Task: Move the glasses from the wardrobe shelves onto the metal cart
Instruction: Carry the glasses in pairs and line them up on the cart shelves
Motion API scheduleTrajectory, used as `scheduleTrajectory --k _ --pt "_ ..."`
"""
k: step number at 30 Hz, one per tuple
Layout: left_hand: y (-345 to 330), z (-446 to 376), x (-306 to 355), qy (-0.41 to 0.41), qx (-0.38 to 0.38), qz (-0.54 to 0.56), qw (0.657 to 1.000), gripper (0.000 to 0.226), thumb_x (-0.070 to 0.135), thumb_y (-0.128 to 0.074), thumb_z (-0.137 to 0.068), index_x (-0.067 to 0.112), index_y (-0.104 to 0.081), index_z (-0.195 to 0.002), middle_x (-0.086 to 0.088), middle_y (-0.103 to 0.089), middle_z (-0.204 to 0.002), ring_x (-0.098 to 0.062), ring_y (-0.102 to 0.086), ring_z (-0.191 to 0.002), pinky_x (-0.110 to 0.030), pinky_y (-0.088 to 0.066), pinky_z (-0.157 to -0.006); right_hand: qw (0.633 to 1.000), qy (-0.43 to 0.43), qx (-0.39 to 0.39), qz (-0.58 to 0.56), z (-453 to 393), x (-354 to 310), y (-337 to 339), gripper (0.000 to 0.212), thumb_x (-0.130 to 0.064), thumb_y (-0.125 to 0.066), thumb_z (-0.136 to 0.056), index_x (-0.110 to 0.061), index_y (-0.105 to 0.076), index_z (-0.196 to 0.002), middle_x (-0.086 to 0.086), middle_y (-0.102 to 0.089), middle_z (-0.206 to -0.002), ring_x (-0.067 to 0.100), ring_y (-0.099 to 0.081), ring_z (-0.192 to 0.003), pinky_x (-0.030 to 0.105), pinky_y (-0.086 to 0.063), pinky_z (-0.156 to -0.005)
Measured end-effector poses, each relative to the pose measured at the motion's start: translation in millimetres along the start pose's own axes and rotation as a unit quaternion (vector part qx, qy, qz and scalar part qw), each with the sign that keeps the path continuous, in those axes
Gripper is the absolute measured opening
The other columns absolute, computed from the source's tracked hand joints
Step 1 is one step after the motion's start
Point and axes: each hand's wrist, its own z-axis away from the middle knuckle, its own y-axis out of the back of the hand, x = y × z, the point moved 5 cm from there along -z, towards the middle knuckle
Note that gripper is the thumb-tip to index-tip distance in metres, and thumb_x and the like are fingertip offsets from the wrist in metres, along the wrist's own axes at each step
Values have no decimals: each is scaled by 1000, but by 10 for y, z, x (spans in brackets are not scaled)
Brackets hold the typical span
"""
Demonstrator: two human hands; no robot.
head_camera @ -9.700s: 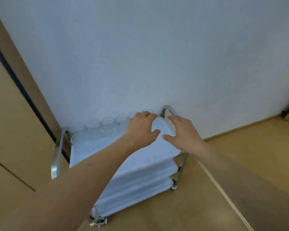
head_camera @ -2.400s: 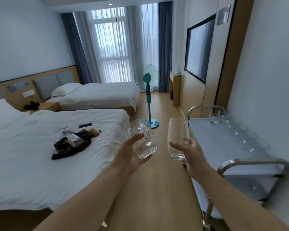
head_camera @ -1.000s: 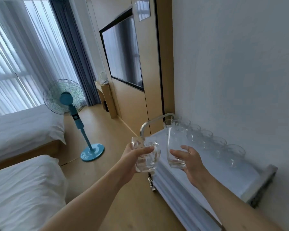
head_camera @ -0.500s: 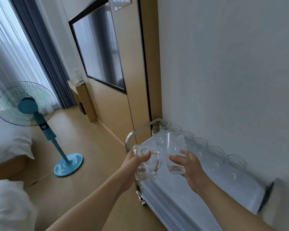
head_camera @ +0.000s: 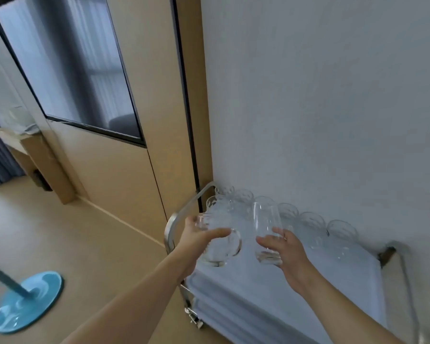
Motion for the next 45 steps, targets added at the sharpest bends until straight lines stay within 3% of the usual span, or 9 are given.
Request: scheduleTrajectory --k 7,10,14,21,24,28,33,37,45 --pt "-81 -433 -221 19 -77 -58 995 88 18 -97 -63 22 -38 -129 2 -53 -118 -13 -58 -102 -35 -55 -81 996 -40 82 15 -26 390 76 88 -26 -99 -53 -20 -53 -129 6 -64 -122 33 -74 -93 51 -54 -97" --pt "-228 -640 -288 17 -111 -109 988 103 21 -99 -58 30 -34 -136 3 -51 -122 -14 -59 -105 -36 -55 -86 992 -50 110 33 -191 424 157 96 -36 -98 -35 -24 -57 -121 8 -64 -120 34 -72 -99 59 -54 -95" --pt "-436 -928 -342 -27 -138 -241 960 119 36 -101 -50 38 -32 -146 4 -49 -128 -18 -55 -117 -41 -52 -101 991 -52 117 31 -526 469 274 102 -38 -98 -34 -22 -56 -125 6 -64 -120 31 -71 -102 59 -55 -93" --pt "-843 -1434 -314 -87 -180 -435 878 112 37 -98 -55 25 -35 -146 0 -45 -136 -12 -47 -115 -24 -42 -95 992 -45 117 -4 -1086 448 459 82 -9 -94 -62 -18 -53 -132 9 -60 -123 28 -63 -115 55 -62 -76" --pt "-1020 -1686 -309 -108 -170 -488 849 114 36 -96 -55 22 -33 -148 2 -43 -144 -17 -47 -128 -29 -45 -100 992 -53 115 -7 -1297 459 541 82 -10 -94 -63 -20 -53 -133 6 -60 -123 25 -62 -116 52 -63 -75" --pt "-1182 -2026 -301 -124 -175 -580 786 117 33 -92 -61 22 -23 -154 1 -37 -150 -22 -38 -138 -37 -45 -106 992 -52 111 -3 -1520 448 616 83 -11 -93 -65 -21 -51 -135 3 -60 -123 19 -61 -115 30 -60 -63" --pt "-1327 -2367 -352 -121 -177 -635 742 116 44 -90 -62 26 -25 -156 -2 -39 -144 -25 -38 -133 -38 -40 -109 992 -75 104 -2 -1754 530 679 83 -13 -95 -64 -25 -51 -133 0 -61 -123 17 -60 -116 46 -63 -70" --pt "-1354 -2569 -339 -150 -157 -684 696 109 53 -85 -63 29 -30 -154 0 -44 -147 -24 -38 -136 -39 -25 -116 994 -74 83 -8 -1886 504 684 75 -11 -94 -65 -34 -54 -124 -2 -60 -123 14 -59 -116 37 -60 -65" --pt "-1245 -2864 -407 -109 -132 -671 721 111 46 -86 -65 26 -27 -158 2 -47 -148 -24 -37 -138 -37 -29 -114 994 -82 73 -29 -2077 487 661 71 -7 -92 -67 -35 -54 -120 -2 -59 -124 10 -60 -112 32 -58 -62"
